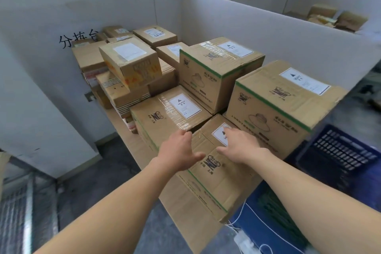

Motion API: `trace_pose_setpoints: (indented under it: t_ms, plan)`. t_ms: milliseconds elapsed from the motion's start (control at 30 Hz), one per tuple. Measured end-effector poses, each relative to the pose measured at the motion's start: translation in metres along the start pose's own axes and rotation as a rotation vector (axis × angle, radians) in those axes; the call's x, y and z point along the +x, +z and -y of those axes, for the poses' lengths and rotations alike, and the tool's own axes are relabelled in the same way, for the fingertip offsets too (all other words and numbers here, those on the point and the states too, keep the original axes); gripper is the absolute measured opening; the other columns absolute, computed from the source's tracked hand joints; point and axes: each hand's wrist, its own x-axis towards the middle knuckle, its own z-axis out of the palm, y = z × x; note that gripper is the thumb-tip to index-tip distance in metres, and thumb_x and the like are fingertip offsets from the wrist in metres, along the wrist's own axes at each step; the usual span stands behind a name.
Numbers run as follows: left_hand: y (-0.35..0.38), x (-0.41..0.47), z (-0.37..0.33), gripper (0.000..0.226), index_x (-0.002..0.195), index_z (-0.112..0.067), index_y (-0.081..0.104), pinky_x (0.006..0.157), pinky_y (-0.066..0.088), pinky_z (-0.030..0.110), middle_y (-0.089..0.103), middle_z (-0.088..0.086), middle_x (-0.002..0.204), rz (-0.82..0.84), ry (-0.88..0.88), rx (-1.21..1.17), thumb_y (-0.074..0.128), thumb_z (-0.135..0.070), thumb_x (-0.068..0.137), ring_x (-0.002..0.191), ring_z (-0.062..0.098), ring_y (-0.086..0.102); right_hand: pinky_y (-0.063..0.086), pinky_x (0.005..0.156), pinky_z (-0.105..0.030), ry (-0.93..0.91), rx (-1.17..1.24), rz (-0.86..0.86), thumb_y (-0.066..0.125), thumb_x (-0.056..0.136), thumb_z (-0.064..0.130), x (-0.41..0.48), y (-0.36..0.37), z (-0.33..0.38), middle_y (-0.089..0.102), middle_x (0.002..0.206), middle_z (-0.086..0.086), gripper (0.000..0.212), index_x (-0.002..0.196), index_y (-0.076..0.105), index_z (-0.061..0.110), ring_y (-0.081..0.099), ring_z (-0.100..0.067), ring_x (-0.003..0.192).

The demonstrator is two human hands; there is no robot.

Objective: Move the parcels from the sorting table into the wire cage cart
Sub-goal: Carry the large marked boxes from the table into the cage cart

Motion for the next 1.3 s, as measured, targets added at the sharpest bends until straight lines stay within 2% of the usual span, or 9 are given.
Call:
trace_pose_setpoints:
  t_ms: [133,333,467,600,800,900,1067,1167,1300]
  plan:
    - [0.017,-0.001,-0.01,0.076,0.13,-0.026,0.052,0.078,0.054,0.036,0.051,-0.003,0.126,0.077,-0.025,0.025,0.066,-0.074,0.074,0.107,0.018,0.051,0.048,0.099,-0.044,0.018,0.007,0.035,0.057,0.087,0.063,-0.003,0.011,-0.013,0.052,0.142,-0.006,0.076,0.149,0.037,0.022,0.052,-0.028,0.128]
    - [0.033,-0.003,-0.013,0.072,0.126,-0.025,0.054,0.093,0.051,0.046,0.04,-0.002,0.133,0.133,-0.045,0.012,0.073,-0.068,0.071,0.117,0.021,0.041,0.047,0.099,-0.045,0.024,-0.006,0.038,0.058,0.086,0.061,-0.002,0.016,-0.024,0.05,0.138,-0.006,0.072,0.144,0.043,0.021,0.049,-0.029,0.124]
    - [0.033,-0.004,-0.01,0.072,0.126,-0.023,0.055,0.096,0.049,0.047,0.038,-0.001,0.135,0.136,-0.039,0.011,0.075,-0.066,0.071,0.121,0.023,0.038,0.041,0.106,-0.049,0.046,-0.002,0.035,0.059,0.082,0.066,0.0,0.02,-0.024,0.042,0.15,-0.013,0.088,0.153,0.031,0.022,0.04,-0.033,0.135]
    - [0.035,-0.012,-0.005,0.066,0.12,-0.024,0.056,0.09,0.048,0.042,0.039,-0.002,0.131,0.118,-0.03,0.008,0.075,-0.064,0.072,0.118,0.021,0.038,0.037,0.109,-0.052,0.079,-0.019,0.061,0.059,0.075,0.076,-0.002,0.026,-0.024,0.036,0.155,-0.016,0.101,0.155,0.026,0.025,0.03,-0.038,0.141]
    - [0.031,-0.031,0.009,0.059,0.12,-0.025,0.057,0.089,0.049,0.04,0.04,-0.003,0.131,0.117,-0.018,0.002,0.076,-0.059,0.076,0.118,0.02,0.037,0.035,0.107,-0.054,0.145,-0.02,0.07,0.057,0.06,0.088,-0.014,0.028,-0.021,0.038,0.147,-0.013,0.11,0.149,0.034,0.029,0.038,-0.038,0.133]
    - [0.032,-0.046,0.018,0.058,0.121,-0.022,0.057,0.094,0.049,0.042,0.04,-0.001,0.13,0.109,-0.012,-0.003,0.075,-0.057,0.078,0.12,0.022,0.036,0.046,0.101,-0.051,0.19,0.1,0.1,0.063,0.053,0.087,-0.026,0.033,-0.021,0.035,0.135,-0.008,0.108,0.142,0.035,0.032,0.051,-0.034,0.115]
    - [0.038,-0.084,0.033,0.054,0.123,-0.017,0.054,0.105,0.044,0.046,0.027,0.006,0.149,0.095,-0.091,-0.145,0.071,-0.05,0.083,0.129,0.031,0.038,0.044,0.089,-0.046,0.235,0.149,0.082,0.064,0.041,0.091,-0.05,0.047,-0.009,0.035,0.128,-0.005,0.122,0.144,0.022,0.042,0.043,-0.027,0.101]
    - [0.04,-0.112,0.048,0.053,0.116,-0.016,0.052,0.101,0.047,0.047,0.02,0.004,0.153,0.077,-0.136,-0.217,0.07,-0.049,0.079,0.125,0.034,0.044,0.043,0.089,-0.048,0.247,0.186,0.108,0.064,0.041,0.092,-0.067,0.063,0.011,0.04,0.13,-0.007,0.128,0.147,0.012,0.045,0.047,-0.031,0.109]
    - [0.042,-0.147,0.067,0.066,0.129,-0.022,0.046,0.097,0.051,0.044,0.021,0.006,0.153,0.078,-0.213,-0.325,0.073,-0.05,0.077,0.117,0.032,0.054,0.04,0.078,-0.04,0.221,0.248,0.113,0.065,0.044,0.092,-0.093,0.079,0.04,0.037,0.116,-0.003,0.129,0.15,0.008,0.044,0.046,-0.026,0.093]
